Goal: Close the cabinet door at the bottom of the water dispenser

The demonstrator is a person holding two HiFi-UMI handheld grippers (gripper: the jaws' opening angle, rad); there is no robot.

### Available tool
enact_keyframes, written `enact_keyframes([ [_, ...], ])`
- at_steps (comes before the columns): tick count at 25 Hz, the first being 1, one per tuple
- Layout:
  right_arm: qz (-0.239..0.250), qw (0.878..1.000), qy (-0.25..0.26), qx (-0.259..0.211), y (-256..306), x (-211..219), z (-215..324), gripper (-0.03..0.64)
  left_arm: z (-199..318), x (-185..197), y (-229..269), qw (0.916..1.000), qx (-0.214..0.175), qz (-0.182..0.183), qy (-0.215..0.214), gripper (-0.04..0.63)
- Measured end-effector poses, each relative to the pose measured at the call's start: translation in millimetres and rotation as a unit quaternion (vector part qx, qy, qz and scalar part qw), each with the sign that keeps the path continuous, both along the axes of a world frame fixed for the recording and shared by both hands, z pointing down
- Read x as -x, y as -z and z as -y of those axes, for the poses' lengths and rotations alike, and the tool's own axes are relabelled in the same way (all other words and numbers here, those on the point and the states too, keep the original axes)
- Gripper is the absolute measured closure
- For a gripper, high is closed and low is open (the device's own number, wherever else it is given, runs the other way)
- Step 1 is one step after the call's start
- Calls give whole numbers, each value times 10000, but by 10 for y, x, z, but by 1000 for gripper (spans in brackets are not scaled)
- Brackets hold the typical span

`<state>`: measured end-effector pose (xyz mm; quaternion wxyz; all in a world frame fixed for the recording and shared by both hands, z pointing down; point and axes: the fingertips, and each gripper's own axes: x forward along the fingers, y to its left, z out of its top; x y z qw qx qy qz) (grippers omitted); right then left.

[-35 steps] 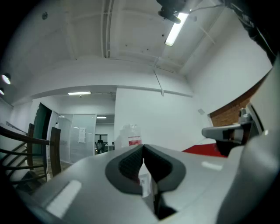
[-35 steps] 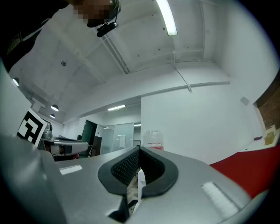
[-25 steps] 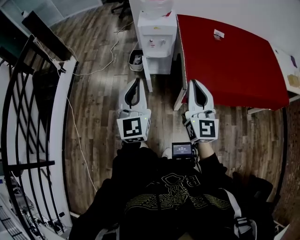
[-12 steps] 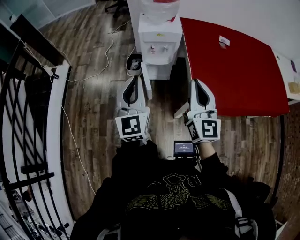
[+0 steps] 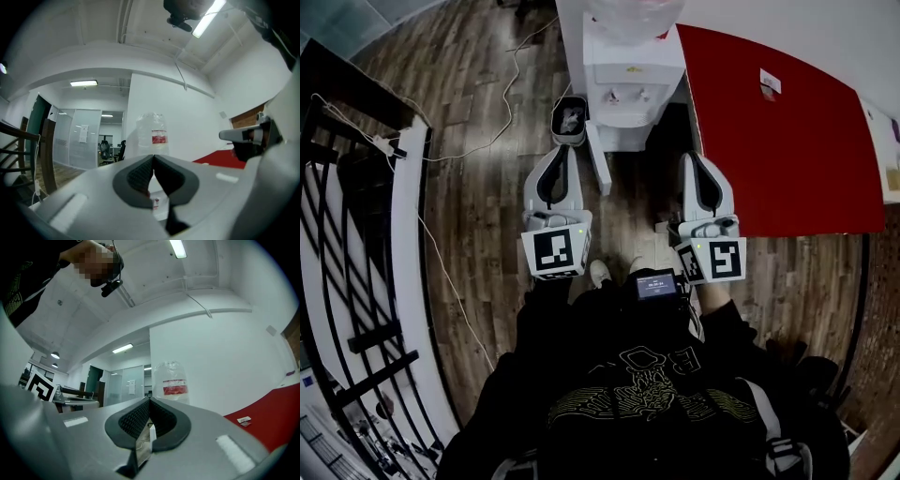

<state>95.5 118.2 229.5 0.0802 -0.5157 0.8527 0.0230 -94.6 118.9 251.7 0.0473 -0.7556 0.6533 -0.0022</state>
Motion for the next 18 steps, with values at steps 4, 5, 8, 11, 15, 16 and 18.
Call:
enact_keyframes([
  [4,-60,9995,211,236,-286,214,430,618,338,211,-145,9997,94,105,179,589],
  [5,-98,9992,250,289,-364,268,566,617,440,283,-178,9995,120,152,249,589],
  [8,-220,9987,291,361,-605,350,945,617,779,435,-318,9985,230,232,440,589],
  [11,-400,9966,482,529,-894,446,1253,572,1043,475,-465,9980,305,233,509,589],
  [15,-442,9938,734,712,-1316,629,1698,540,1356,502,-750,9970,373,205,644,589],
  [16,-473,9930,770,760,-1443,675,1782,535,1402,511,-861,9965,438,178,689,589],
  [18,-549,9913,786,907,-1721,760,1931,520,1460,535,-1096,9952,602,119,761,589],
])
